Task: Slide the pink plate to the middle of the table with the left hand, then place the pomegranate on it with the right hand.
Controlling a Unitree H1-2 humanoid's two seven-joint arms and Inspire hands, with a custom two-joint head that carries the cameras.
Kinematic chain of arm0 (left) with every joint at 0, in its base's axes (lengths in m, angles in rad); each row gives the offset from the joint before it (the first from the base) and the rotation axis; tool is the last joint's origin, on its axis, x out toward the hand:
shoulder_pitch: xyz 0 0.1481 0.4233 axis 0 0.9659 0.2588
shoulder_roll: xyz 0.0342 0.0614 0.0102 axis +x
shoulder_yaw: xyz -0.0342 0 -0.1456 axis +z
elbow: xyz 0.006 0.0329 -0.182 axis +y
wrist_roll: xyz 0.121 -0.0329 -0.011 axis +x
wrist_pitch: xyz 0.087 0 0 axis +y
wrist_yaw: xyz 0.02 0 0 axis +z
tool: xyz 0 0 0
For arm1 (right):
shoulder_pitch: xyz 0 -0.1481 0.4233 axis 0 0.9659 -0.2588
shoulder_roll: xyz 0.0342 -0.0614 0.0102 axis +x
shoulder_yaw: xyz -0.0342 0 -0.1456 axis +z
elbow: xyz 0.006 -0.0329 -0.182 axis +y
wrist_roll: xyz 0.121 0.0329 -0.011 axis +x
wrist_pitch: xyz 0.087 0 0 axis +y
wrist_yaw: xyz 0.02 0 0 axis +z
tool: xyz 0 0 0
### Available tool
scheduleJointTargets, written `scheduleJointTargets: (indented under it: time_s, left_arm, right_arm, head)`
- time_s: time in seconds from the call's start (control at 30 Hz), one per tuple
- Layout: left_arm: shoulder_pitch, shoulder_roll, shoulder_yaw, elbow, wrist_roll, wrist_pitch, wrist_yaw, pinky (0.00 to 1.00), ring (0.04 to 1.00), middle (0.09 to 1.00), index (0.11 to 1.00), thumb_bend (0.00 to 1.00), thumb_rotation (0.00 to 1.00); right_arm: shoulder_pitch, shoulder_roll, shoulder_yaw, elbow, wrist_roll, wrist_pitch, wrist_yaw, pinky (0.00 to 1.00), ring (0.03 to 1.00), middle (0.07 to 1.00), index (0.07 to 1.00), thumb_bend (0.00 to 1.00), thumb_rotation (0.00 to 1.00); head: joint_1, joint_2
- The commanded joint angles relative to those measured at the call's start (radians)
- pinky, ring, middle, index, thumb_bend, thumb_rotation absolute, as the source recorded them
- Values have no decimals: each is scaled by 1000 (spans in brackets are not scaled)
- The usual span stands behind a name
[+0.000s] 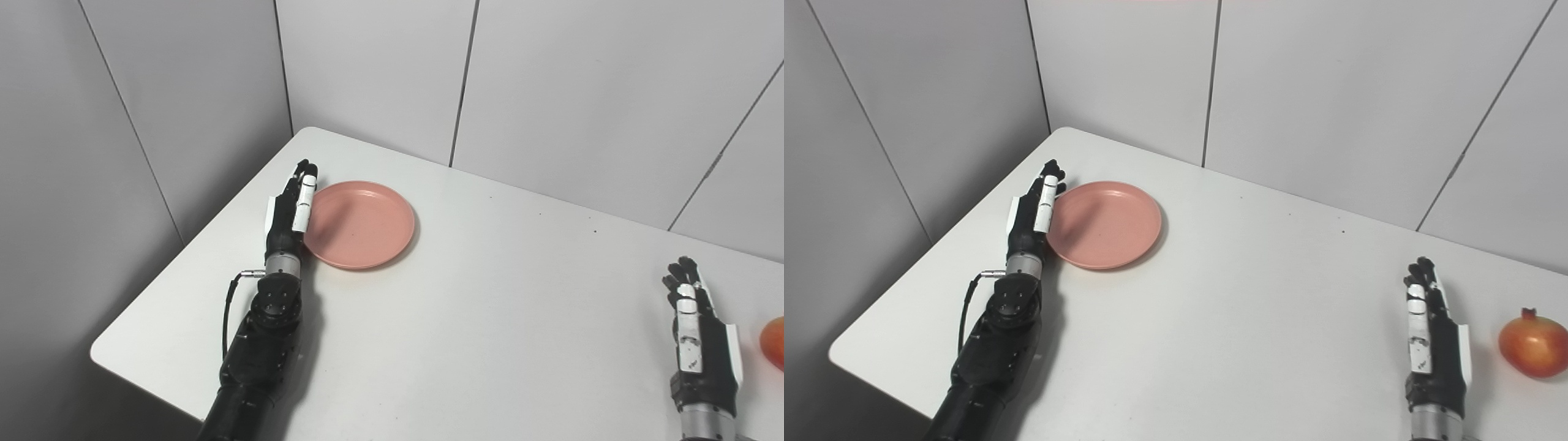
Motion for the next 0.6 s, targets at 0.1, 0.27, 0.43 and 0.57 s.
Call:
scheduleJointTargets:
  time_s: [0.1, 0.27, 0.43, 0.57]
  left_arm:
    - [-20, 0, -21, -32, 19, 6, -17, 858, 881, 895, 882, 655, 1000]
    - [-17, -2, -31, -42, 30, 16, -14, 863, 881, 902, 890, 660, 1000]
    - [-16, -8, -35, -51, 38, 26, -13, 870, 889, 908, 896, 653, 1000]
    - [-14, -13, -41, -66, 41, 44, -13, 873, 894, 913, 904, 648, 1000]
  right_arm:
    - [38, 0, 1, 18, -6, -13, 0, 978, 924, 922, 928, 501, 980]
    - [40, 3, -1, 12, 3, -8, 5, 988, 931, 925, 927, 498, 977]
    - [37, 3, -5, 20, 1, -7, -3, 973, 922, 918, 922, 498, 952]
    - [36, 3, -5, 22, 4, -17, 1, 971, 922, 920, 923, 475, 949]
  head:
    - [0, 3]
    - [0, 2]
    - [-1, 2]
    - [0, 3]
